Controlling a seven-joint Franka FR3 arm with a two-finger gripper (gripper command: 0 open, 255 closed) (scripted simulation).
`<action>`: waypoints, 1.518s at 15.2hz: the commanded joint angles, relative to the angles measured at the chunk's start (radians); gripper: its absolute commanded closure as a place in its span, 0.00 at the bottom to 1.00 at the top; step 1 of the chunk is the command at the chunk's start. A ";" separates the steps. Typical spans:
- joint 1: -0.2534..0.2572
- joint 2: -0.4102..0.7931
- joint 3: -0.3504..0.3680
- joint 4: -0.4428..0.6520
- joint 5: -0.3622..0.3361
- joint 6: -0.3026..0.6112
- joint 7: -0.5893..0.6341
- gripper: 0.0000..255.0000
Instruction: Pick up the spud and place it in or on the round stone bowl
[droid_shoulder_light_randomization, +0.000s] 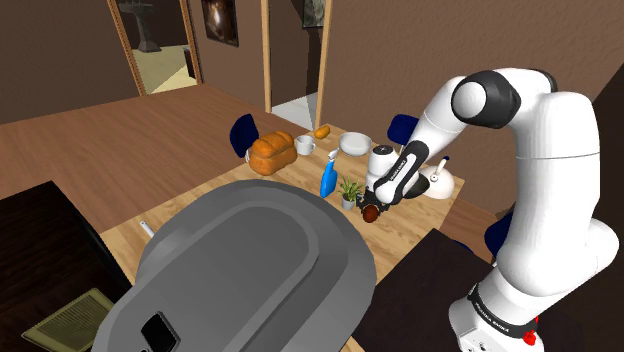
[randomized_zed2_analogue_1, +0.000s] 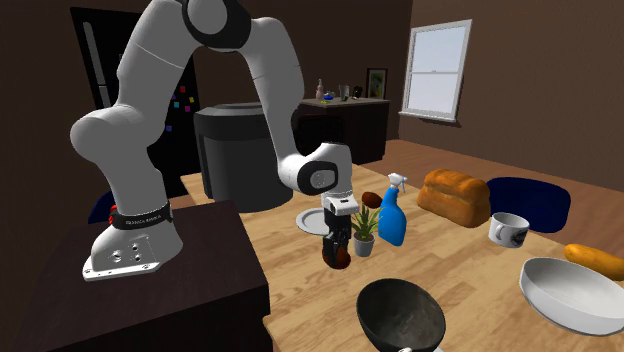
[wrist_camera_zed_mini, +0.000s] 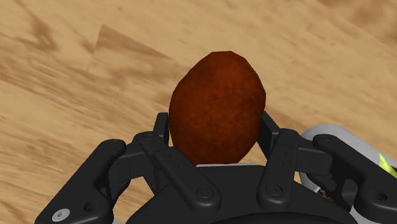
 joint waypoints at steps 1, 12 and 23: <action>0.000 0.000 0.000 0.000 0.000 0.000 0.000 1.00; -0.023 -0.074 0.027 -0.027 0.021 -0.048 -0.026 1.00; -0.066 -0.230 0.086 -0.068 0.089 -0.164 -0.096 1.00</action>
